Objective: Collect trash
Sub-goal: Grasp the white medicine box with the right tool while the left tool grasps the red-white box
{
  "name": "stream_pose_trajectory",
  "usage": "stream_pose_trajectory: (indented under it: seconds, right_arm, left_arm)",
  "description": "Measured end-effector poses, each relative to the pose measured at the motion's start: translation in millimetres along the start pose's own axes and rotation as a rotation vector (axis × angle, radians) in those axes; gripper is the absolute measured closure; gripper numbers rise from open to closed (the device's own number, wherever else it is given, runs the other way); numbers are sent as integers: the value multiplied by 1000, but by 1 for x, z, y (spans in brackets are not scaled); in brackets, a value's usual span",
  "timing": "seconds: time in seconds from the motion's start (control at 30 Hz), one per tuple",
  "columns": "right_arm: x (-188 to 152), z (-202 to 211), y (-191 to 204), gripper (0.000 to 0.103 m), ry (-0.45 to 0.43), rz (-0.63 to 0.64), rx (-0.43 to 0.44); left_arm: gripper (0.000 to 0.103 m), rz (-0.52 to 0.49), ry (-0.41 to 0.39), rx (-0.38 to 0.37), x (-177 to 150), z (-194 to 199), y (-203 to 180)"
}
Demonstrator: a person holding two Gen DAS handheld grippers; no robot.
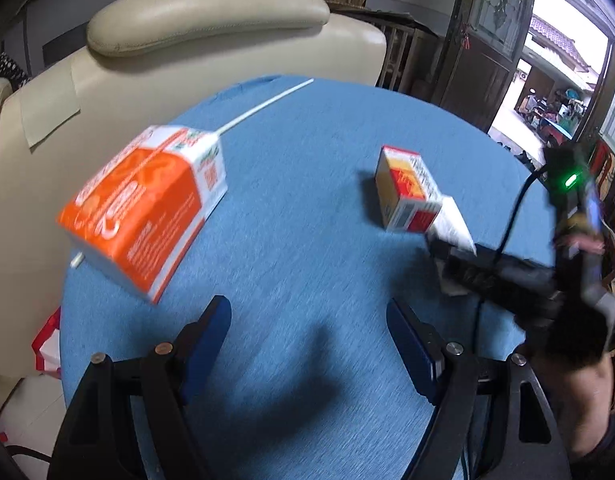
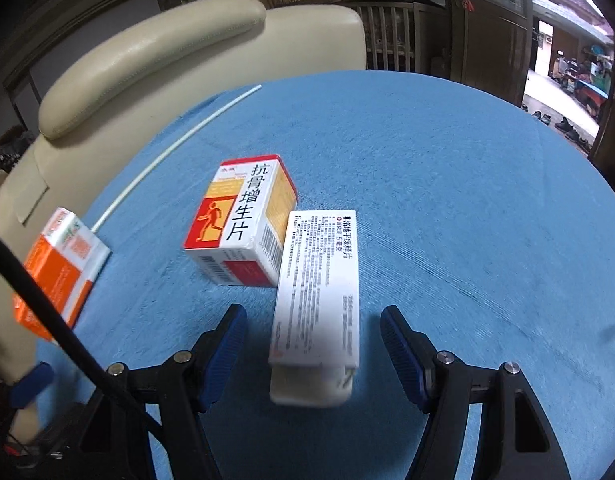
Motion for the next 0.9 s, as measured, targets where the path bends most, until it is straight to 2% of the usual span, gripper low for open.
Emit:
stream_pose_trajectory:
  seconds: [0.03, 0.17, 0.37, 0.57, 0.7, 0.73, 0.77, 0.9]
  right_arm:
    - [0, -6, 0, 55, 16, 11, -20]
    - [-1, -3, -6, 56, 17, 43, -19]
    - [-22, 18, -53, 55, 0, -33, -22]
    - [-47, 38, -82, 55, -5, -80, 6]
    - [-51, 41, -84, 55, -12, -87, 22]
    - [-53, 42, -85, 55, -13, -91, 26]
    - [-52, 42, -85, 55, -13, -94, 29]
    - [-49, 40, -85, 55, -14, -100, 37]
  left_arm:
    - [23, -3, -3, -3, 3, 0, -3]
    - [23, -37, -26, -19, 23, -5, -23]
    - [23, -82, -26, -64, 54, -32, -64]
    - [23, -110, 16, -30, 77, -70, -90]
    - [23, -113, 67, 6, 81, -96, -93]
    - [30, -117, 74, 1, 80, -99, -93]
    - [56, -128, 78, 9, 78, -100, -93]
    - [55, -144, 80, 27, 67, -89, -90]
Point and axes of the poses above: each gripper's, at about its wrist camera, not at the fingertips, and z roughly against the way its jaws point, y to its left, x to its top, the point moved 1 cm from there along -z, roughly the way its jaws point, and after that the axes turned 4 degrees about y, right-handed, at the moved point
